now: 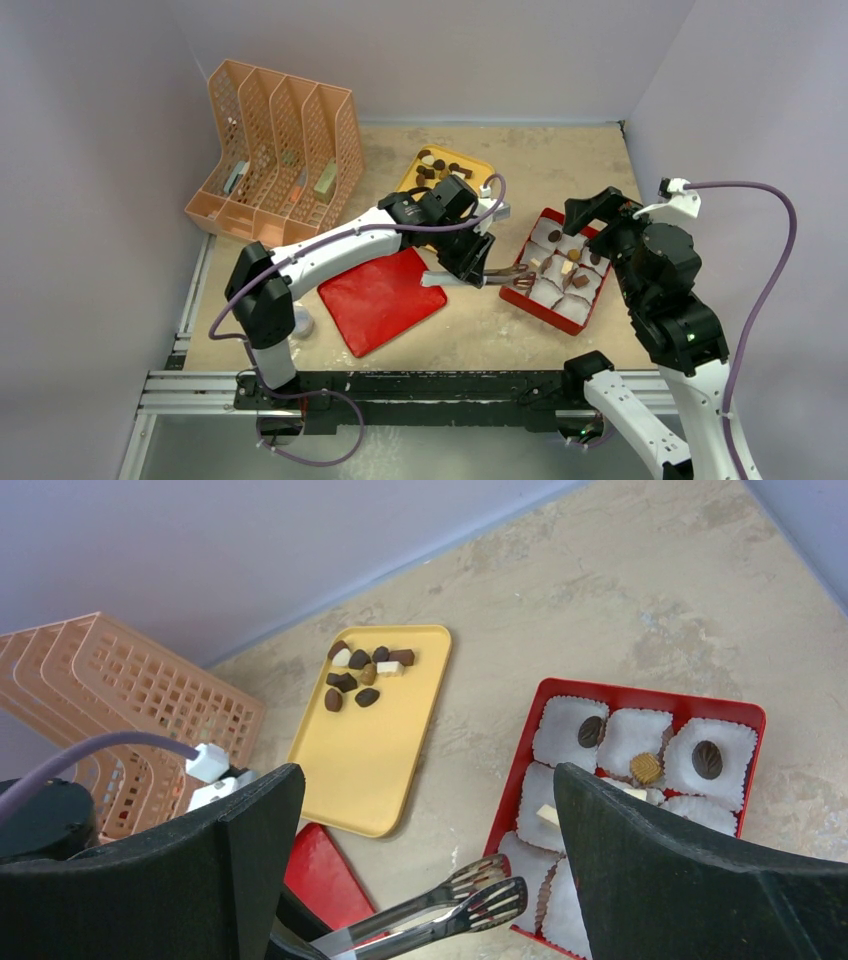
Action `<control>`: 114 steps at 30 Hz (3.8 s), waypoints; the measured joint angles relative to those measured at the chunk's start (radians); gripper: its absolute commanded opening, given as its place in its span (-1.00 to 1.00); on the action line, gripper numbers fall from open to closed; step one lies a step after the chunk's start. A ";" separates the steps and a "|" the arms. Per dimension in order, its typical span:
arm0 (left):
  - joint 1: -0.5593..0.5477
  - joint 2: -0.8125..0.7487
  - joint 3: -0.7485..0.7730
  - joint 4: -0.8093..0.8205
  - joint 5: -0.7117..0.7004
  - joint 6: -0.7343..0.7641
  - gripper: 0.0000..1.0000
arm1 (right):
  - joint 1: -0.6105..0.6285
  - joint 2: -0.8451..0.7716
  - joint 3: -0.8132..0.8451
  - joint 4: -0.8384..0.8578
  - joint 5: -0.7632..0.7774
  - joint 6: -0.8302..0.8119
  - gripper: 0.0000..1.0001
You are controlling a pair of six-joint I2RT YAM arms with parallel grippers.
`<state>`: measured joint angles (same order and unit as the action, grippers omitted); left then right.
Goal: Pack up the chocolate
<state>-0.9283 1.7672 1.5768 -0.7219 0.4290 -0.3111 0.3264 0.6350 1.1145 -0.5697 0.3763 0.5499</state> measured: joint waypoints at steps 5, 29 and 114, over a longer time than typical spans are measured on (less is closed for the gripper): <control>-0.002 0.027 0.003 -0.016 -0.021 0.010 -0.40 | 0.000 0.000 0.000 0.000 0.000 0.000 0.92; -0.002 0.035 0.034 -0.042 -0.066 0.038 -0.28 | 0.000 0.000 0.000 0.000 0.000 0.000 0.92; 0.377 0.281 0.174 0.065 -0.560 -0.113 -0.19 | 0.000 -0.029 -0.018 0.000 -0.003 0.018 0.92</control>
<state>-0.5510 2.0480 1.7508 -0.6567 -0.1314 -0.4236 0.3264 0.6060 1.0969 -0.5701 0.3729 0.5682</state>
